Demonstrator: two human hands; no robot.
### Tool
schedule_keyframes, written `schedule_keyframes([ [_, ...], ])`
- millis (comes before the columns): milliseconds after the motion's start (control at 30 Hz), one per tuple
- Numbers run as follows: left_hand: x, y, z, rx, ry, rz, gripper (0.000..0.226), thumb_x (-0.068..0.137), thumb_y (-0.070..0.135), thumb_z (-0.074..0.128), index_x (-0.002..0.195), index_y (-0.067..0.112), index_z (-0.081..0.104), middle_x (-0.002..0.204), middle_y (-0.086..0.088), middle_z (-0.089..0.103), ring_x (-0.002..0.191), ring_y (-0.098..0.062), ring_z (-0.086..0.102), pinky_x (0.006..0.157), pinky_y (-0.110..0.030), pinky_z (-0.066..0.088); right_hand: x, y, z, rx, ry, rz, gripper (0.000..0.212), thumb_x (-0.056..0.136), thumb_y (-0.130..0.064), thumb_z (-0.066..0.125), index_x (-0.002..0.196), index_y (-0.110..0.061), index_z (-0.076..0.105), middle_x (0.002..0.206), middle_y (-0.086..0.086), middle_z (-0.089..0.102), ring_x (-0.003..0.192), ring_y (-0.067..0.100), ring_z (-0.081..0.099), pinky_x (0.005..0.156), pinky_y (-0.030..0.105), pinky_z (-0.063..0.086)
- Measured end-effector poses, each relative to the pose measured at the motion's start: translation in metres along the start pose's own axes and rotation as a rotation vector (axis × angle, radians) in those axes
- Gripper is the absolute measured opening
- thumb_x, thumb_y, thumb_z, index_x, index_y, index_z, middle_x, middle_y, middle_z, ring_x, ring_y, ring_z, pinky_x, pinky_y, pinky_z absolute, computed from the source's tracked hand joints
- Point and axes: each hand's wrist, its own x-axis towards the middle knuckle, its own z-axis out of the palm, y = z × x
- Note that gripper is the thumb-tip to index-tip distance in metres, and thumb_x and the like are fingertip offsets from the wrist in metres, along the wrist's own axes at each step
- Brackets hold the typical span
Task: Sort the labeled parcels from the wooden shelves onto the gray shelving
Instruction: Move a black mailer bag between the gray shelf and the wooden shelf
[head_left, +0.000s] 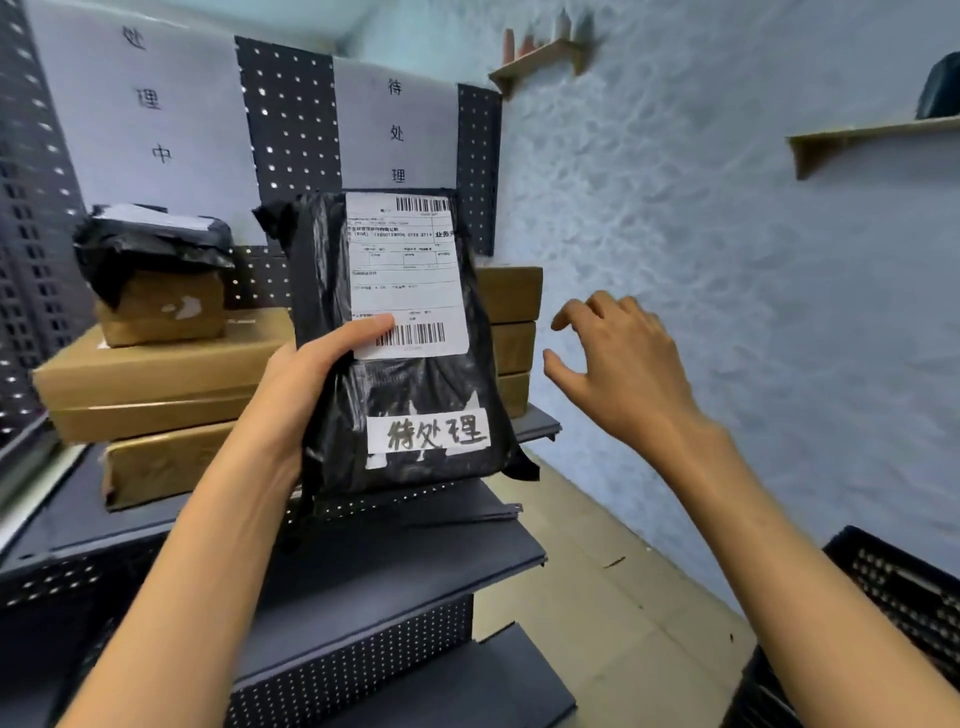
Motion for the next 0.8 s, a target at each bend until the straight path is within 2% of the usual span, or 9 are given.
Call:
schedule_keyframes([
  [133, 0.03, -0.003, 0.01, 0.054, 0.07, 0.046, 0.048, 0.062, 0.028, 0.072, 0.107, 0.012, 0.07, 0.089, 0.0, 0.076, 0.078, -0.013, 0.073, 0.055, -0.017, 0.054, 0.037, 0.019, 0.03, 0.069, 0.02, -0.053, 0.034, 0.095, -0.036, 0.049, 0.119, -0.014, 0.057, 0.119, 0.009, 0.057, 0.111, 0.029, 0.049, 0.091, 0.038, 0.036],
  [233, 0.065, -0.001, 0.019, 0.056, 0.07, 0.064, 0.05, 0.064, 0.031, 0.076, 0.109, 0.011, 0.07, 0.098, -0.003, 0.075, 0.082, -0.015, 0.073, 0.058, -0.019, 0.055, 0.068, 0.031, 0.053, 0.092, 0.053, -0.08, 0.034, 0.095, -0.036, 0.05, 0.118, -0.012, 0.057, 0.118, 0.01, 0.057, 0.11, 0.03, 0.05, 0.091, 0.039, 0.037],
  [300, 0.093, 0.005, 0.026, 0.119, 0.078, 0.09, 0.073, 0.054, 0.039, 0.083, 0.116, 0.004, 0.064, 0.099, 0.001, 0.073, 0.067, -0.002, 0.07, 0.053, -0.011, 0.05, 0.09, 0.038, 0.067, 0.102, 0.084, -0.087, 0.034, 0.095, -0.035, 0.051, 0.118, -0.012, 0.058, 0.117, 0.01, 0.057, 0.11, 0.03, 0.05, 0.091, 0.039, 0.037],
  [333, 0.106, 0.008, 0.027, 0.156, 0.071, 0.098, 0.08, 0.055, 0.041, 0.086, 0.119, 0.001, 0.06, 0.09, 0.007, 0.073, 0.057, 0.005, 0.066, 0.048, -0.007, 0.046, 0.101, 0.042, 0.073, 0.108, 0.094, -0.092, 0.034, 0.095, -0.035, 0.051, 0.118, -0.011, 0.058, 0.117, 0.011, 0.058, 0.109, 0.03, 0.05, 0.09, 0.039, 0.037],
  [400, 0.132, 0.007, 0.027, 0.144, 0.072, 0.159, 0.056, 0.066, 0.032, 0.078, 0.113, 0.004, 0.063, 0.073, 0.013, 0.073, 0.057, 0.007, 0.065, 0.048, -0.006, 0.045, 0.128, 0.046, 0.085, 0.12, 0.104, -0.111, 0.034, 0.095, -0.036, 0.05, 0.119, -0.013, 0.057, 0.116, 0.009, 0.057, 0.109, 0.029, 0.05, 0.09, 0.038, 0.037],
  [533, 0.171, 0.015, 0.03, 0.062, 0.153, 0.168, 0.036, 0.075, 0.029, 0.074, 0.107, 0.013, 0.071, 0.091, -0.002, 0.076, 0.081, -0.016, 0.073, 0.066, -0.024, 0.057, 0.191, 0.047, 0.101, 0.234, 0.153, -0.142, 0.031, 0.094, -0.034, 0.055, 0.117, -0.015, 0.059, 0.114, 0.007, 0.059, 0.108, 0.026, 0.051, 0.086, 0.035, 0.04],
  [633, 0.213, 0.037, 0.035, 0.086, 0.184, 0.171, 0.035, 0.079, 0.036, 0.072, 0.106, 0.016, 0.071, 0.097, -0.004, 0.075, 0.088, -0.021, 0.073, 0.081, -0.034, 0.056, 0.238, 0.05, 0.114, 0.283, 0.183, -0.146, 0.03, 0.093, -0.035, 0.056, 0.117, -0.017, 0.06, 0.115, 0.005, 0.059, 0.108, 0.023, 0.051, 0.084, 0.03, 0.039],
  [700, 0.241, 0.045, 0.036, 0.123, 0.183, 0.186, 0.035, 0.079, 0.037, 0.072, 0.107, 0.016, 0.071, 0.097, -0.004, 0.075, 0.086, -0.021, 0.073, 0.081, -0.035, 0.057, 0.264, 0.053, 0.124, 0.297, 0.199, -0.145, 0.03, 0.093, -0.036, 0.055, 0.117, -0.018, 0.059, 0.116, 0.004, 0.059, 0.108, 0.021, 0.051, 0.083, 0.028, 0.037],
  [800, 0.271, 0.047, 0.037, 0.14, 0.18, 0.185, 0.033, 0.081, 0.037, 0.069, 0.108, 0.018, 0.07, 0.094, -0.003, 0.076, 0.077, -0.017, 0.073, 0.066, -0.028, 0.057, 0.294, 0.055, 0.141, 0.318, 0.199, -0.152, 0.029, 0.093, -0.036, 0.055, 0.116, -0.018, 0.059, 0.116, 0.004, 0.059, 0.107, 0.021, 0.051, 0.085, 0.031, 0.04],
])
